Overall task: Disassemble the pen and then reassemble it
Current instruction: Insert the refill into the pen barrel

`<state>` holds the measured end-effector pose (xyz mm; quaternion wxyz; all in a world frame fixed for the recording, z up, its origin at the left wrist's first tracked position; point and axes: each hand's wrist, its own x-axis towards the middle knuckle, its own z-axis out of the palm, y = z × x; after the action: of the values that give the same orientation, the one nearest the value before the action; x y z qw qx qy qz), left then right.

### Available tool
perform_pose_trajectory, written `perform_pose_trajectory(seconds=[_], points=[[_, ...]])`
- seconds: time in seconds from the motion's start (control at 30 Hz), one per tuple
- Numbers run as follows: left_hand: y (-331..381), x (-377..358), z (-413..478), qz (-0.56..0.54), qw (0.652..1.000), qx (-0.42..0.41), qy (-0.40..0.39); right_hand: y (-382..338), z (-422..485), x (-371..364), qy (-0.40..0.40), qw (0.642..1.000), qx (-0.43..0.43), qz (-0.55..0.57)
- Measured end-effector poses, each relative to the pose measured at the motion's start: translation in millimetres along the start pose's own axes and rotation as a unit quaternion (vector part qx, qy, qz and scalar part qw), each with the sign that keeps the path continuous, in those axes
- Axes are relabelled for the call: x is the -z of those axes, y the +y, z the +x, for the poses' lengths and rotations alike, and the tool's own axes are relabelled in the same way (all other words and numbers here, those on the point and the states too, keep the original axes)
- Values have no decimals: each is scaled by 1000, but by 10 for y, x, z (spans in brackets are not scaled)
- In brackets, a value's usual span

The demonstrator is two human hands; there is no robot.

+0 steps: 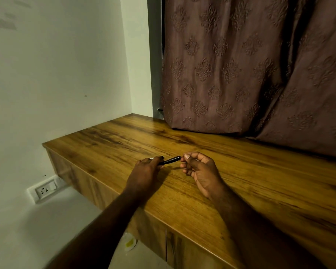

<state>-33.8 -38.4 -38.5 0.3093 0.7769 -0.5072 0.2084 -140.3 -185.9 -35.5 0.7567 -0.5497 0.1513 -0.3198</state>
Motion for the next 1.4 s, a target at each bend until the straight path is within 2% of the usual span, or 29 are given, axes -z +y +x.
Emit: perform_pose_trajectory(seconds=[0.33, 0.97, 1.4], points=[[37, 34, -3, 0, 1000, 1, -10, 25, -9, -20, 7, 998, 8, -61], [14, 7, -8, -11, 1000, -24, -4, 37, 12, -19, 2, 998, -5, -66], [-2, -14, -6, -20, 999, -45, 9, 31, 4, -29, 24, 996, 25, -83]])
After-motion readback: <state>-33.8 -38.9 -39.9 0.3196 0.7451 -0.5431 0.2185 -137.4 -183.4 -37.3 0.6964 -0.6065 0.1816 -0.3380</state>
